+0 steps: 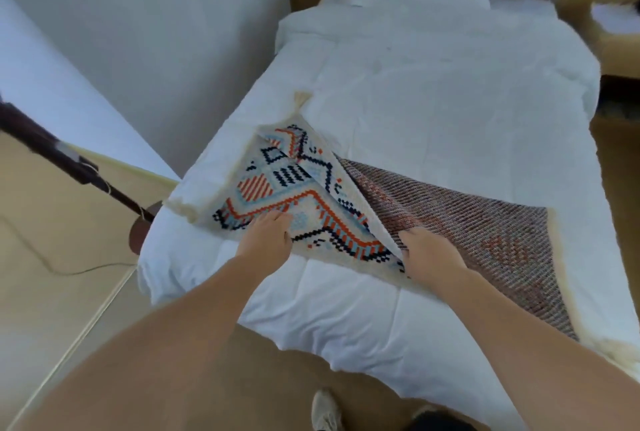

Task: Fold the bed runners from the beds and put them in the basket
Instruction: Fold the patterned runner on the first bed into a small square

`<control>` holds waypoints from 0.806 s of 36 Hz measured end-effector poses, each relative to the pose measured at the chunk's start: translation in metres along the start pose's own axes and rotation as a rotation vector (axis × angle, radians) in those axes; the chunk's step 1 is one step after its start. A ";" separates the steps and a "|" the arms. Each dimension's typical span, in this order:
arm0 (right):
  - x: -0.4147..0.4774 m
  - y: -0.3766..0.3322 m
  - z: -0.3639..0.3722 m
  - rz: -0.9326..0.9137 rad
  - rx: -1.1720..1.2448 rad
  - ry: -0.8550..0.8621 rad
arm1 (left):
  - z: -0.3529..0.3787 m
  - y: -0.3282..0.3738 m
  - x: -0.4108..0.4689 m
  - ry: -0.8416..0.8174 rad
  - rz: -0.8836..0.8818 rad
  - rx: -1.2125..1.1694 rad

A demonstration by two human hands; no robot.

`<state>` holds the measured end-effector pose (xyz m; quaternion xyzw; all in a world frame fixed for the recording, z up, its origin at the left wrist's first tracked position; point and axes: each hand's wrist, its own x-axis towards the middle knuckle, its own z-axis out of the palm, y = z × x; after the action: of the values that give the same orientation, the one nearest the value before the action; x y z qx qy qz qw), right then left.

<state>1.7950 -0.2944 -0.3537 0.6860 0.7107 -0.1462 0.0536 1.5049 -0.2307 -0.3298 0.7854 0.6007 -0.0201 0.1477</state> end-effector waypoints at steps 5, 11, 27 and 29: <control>0.020 -0.028 -0.020 -0.050 -0.043 0.031 | -0.017 -0.025 0.001 0.074 -0.015 -0.012; 0.046 -0.031 -0.039 -0.046 0.056 0.031 | -0.018 -0.029 0.006 0.086 -0.135 -0.026; 0.124 -0.035 -0.037 0.100 0.302 -0.047 | -0.020 -0.068 0.028 0.101 -0.194 -0.214; 0.139 -0.044 -0.034 0.127 0.362 -0.074 | -0.020 -0.083 0.039 0.080 -0.157 -0.211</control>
<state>1.7485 -0.1522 -0.3541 0.7220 0.6257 -0.2932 -0.0354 1.4340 -0.1693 -0.3360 0.7163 0.6645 0.0628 0.2033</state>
